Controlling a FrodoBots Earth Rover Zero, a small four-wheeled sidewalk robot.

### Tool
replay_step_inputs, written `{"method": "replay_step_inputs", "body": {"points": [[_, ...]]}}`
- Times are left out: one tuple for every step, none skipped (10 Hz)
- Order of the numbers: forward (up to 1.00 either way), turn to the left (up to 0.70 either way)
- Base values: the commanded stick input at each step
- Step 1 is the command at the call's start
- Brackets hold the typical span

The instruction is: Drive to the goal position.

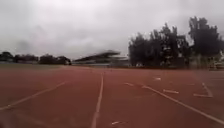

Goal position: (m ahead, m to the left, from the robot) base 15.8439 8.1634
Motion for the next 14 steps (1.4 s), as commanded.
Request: {"method": "replay_step_inputs", "body": {"points": [[0.7,0.0],[0.7,0.0],[0.7,0.0],[0.7,0.0],[0.7,0.0],[0.7,0.0],[0.7,0.0],[0.7,0.0],[0.7,0.0],[0.7,0.0],[0.7,0.0],[0.7,0.0],[0.7,0.0],[0.7,0.0]]}}
